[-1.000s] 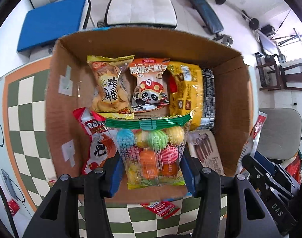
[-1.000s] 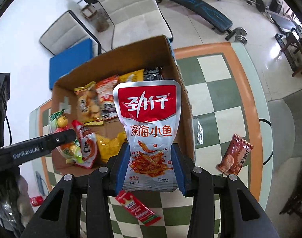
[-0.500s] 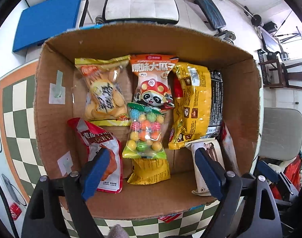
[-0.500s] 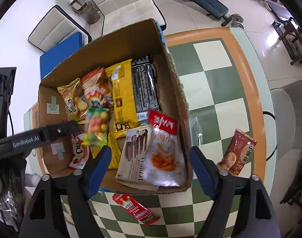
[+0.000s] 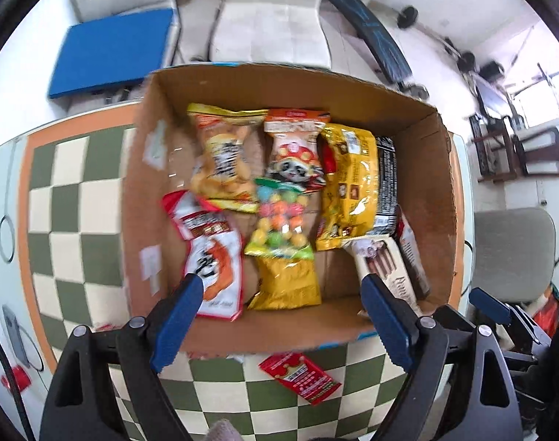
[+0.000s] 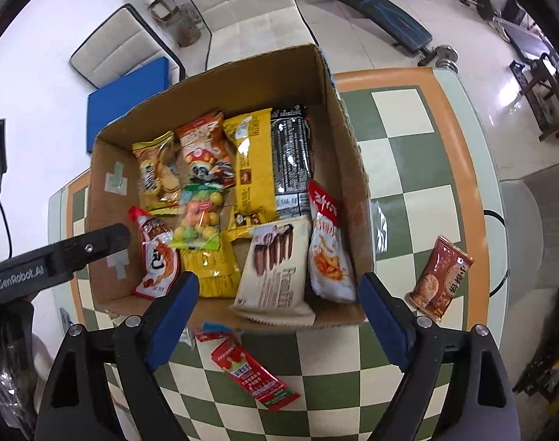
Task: Organize snacks
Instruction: 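Grasp the red crown-print spicy strip pack with the right tool while the left grasps the cranberry oat cookie pack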
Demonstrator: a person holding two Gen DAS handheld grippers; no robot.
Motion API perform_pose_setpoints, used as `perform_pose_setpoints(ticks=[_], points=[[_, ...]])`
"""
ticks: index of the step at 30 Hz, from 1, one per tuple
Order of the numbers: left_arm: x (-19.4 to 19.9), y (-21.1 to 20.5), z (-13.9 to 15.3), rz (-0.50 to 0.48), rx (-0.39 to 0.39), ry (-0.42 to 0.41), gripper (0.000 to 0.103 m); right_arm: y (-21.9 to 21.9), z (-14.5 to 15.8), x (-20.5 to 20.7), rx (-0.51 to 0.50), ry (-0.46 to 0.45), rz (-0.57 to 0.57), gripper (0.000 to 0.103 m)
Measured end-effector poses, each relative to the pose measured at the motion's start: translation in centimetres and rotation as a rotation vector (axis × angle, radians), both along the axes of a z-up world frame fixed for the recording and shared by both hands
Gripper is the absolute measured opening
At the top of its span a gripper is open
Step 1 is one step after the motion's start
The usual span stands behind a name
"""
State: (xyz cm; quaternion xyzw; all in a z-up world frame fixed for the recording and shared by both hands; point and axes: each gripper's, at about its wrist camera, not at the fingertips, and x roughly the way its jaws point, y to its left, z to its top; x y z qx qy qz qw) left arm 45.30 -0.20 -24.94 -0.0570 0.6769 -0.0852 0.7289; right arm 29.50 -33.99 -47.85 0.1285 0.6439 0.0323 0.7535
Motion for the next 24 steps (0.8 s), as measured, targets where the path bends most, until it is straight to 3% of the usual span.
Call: perform_pose_setpoints(ticks=[7,11,15,20,24], points=[[-6.7,3.9,0.8,0.108,0.082,-0.074,0.088,2.3,1.1,-4.4,0.015,-0.042,0.063,0.091],[-10.6,5.7,-1.0,0.142,0.12,-0.038,0.088,4.3,-0.2,-7.6,0.035,-0.027,0.109,0.091],[-13.5,7.0,-4.4,0.165,0.152,0.034,0.088,6.4,-4.0,-9.9,0.032,0.054,0.166,0.091],[-15.8,8.3,-8.1,0.167,0.202,0.101,0.088,9.1,-11.4,-11.9,-0.014,0.181,0.232,0.091],[-16.9,9.5,-10.3,0.194,0.221,0.142,0.088,10.9,-14.7,-13.0,-0.053,0.227,0.273,0.09]])
